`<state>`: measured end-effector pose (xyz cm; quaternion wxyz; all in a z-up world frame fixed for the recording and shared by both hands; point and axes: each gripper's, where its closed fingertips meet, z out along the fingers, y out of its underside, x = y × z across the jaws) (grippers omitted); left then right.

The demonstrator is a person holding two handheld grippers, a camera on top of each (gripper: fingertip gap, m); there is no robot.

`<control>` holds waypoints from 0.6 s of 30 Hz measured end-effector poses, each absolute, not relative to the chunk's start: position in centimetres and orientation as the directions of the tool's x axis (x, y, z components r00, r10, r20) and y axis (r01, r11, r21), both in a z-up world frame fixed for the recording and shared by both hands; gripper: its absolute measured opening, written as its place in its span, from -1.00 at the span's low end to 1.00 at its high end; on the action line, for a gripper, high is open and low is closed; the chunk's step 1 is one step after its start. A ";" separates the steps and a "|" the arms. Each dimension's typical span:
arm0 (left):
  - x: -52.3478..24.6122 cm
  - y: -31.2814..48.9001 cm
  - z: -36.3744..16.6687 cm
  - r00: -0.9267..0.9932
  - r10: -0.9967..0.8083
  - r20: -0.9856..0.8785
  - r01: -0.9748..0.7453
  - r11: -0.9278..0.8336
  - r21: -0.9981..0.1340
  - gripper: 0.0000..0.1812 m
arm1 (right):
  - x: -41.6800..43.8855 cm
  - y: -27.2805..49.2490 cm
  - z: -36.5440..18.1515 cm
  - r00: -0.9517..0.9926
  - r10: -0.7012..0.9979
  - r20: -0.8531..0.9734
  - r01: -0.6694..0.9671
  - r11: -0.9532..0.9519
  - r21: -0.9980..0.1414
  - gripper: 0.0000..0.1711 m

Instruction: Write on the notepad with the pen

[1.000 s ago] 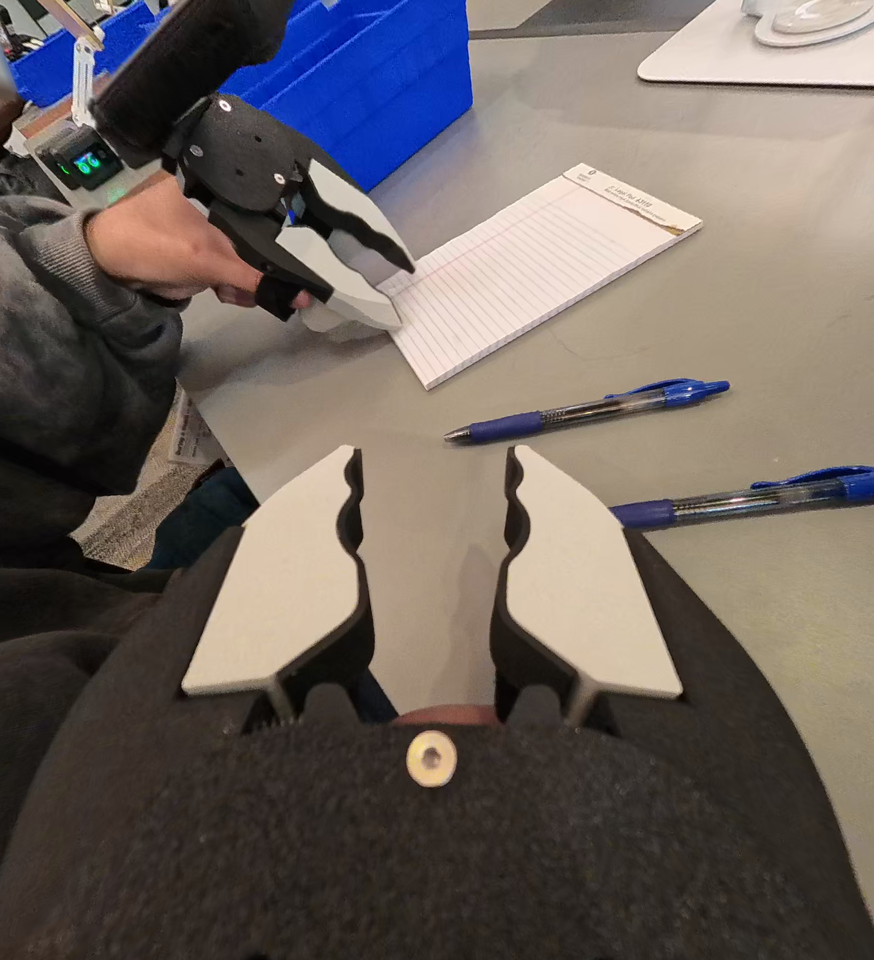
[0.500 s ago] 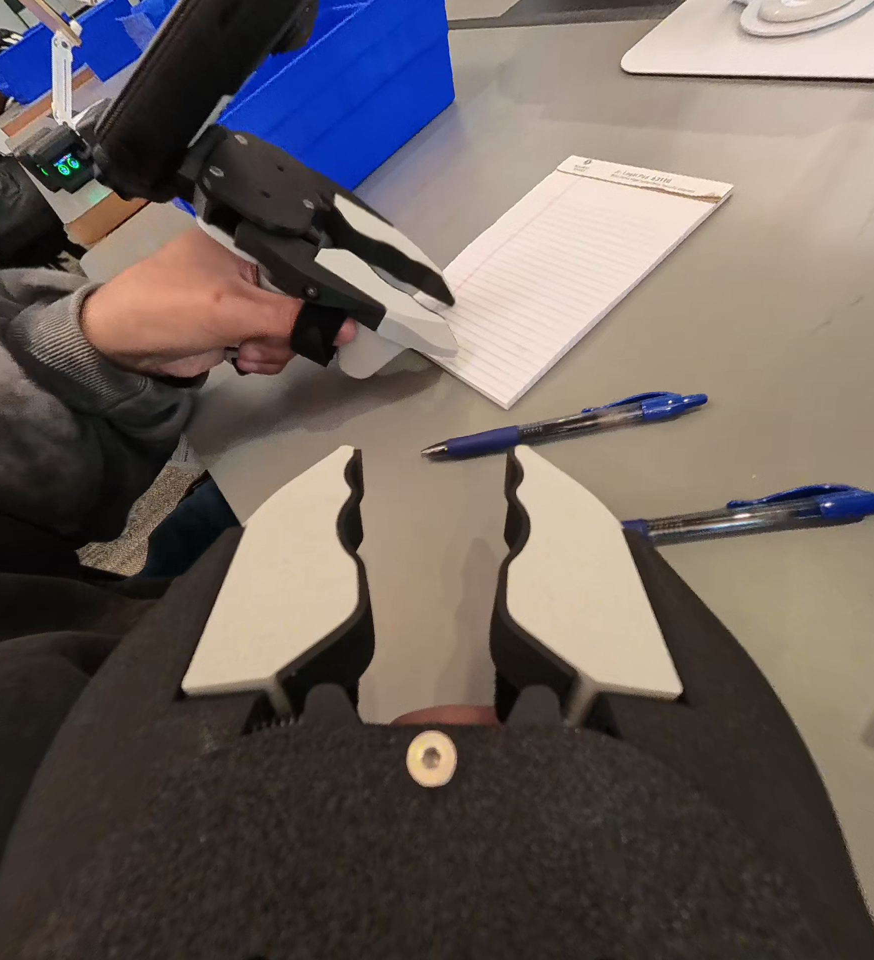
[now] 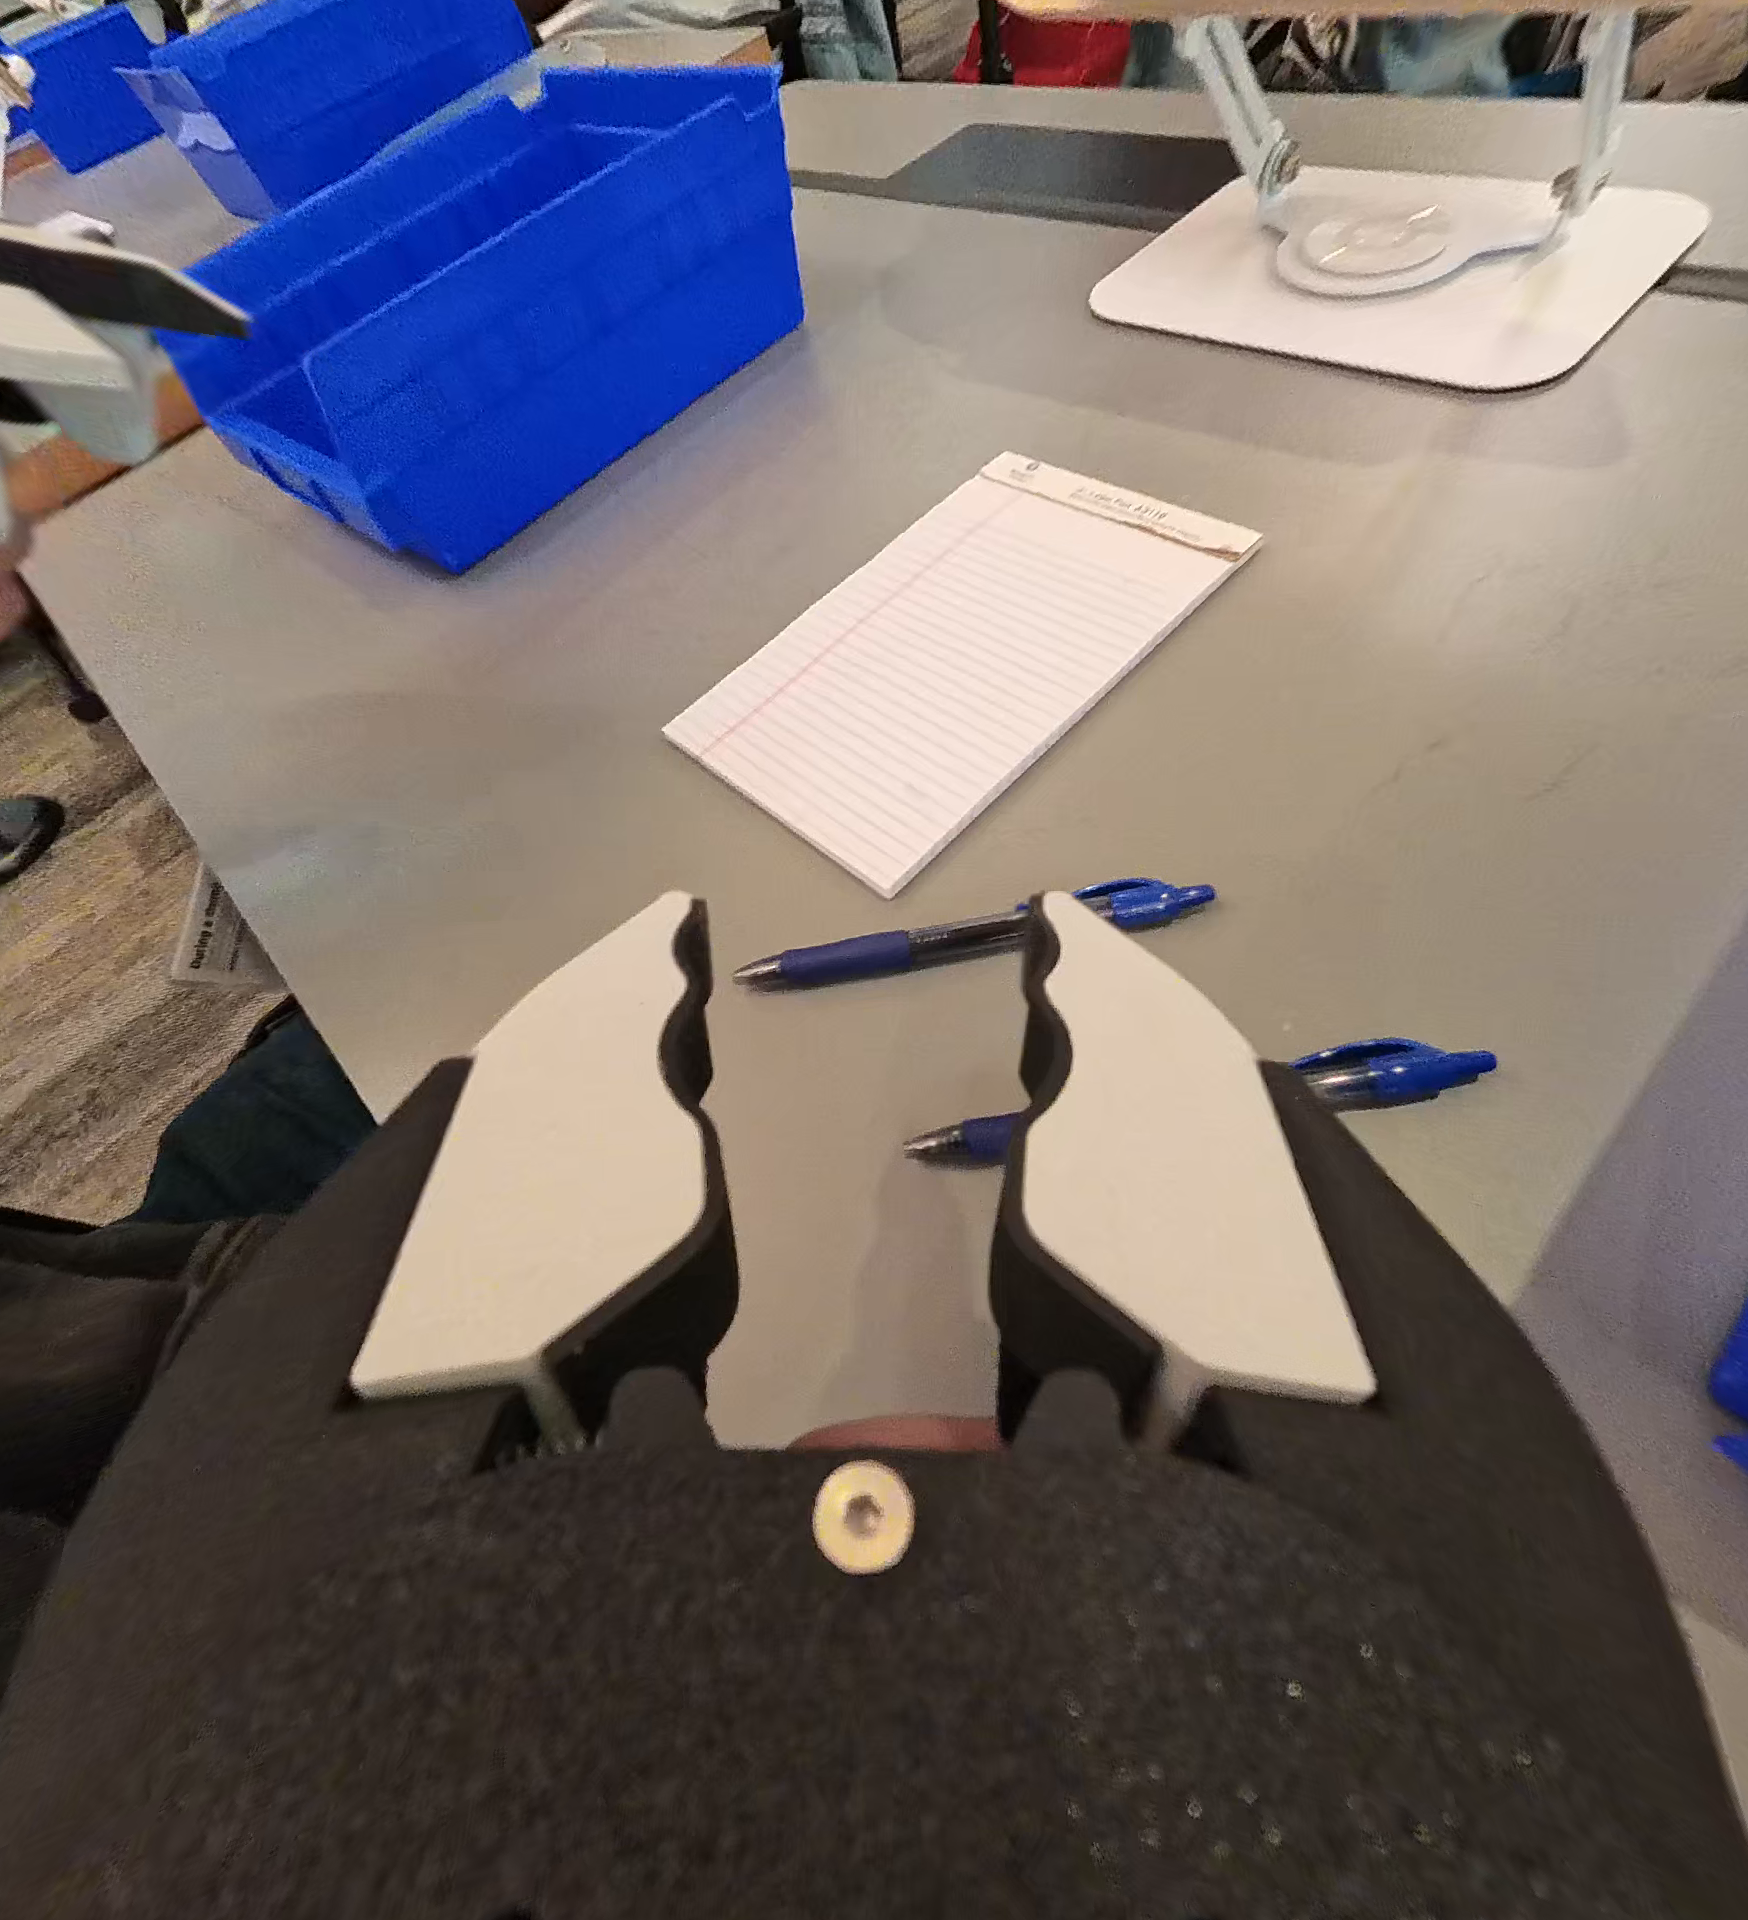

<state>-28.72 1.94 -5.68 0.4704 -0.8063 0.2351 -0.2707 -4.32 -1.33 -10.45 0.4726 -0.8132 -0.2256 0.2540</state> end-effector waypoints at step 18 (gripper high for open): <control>-31.9 -0.9 -9.5 0.840 -0.536 0.080 -0.075 -0.262 -0.962 -0.27 | -3.1 -3.3 -11.1 0.837 0.509 -0.201 -0.011 -0.352 -0.936 -0.28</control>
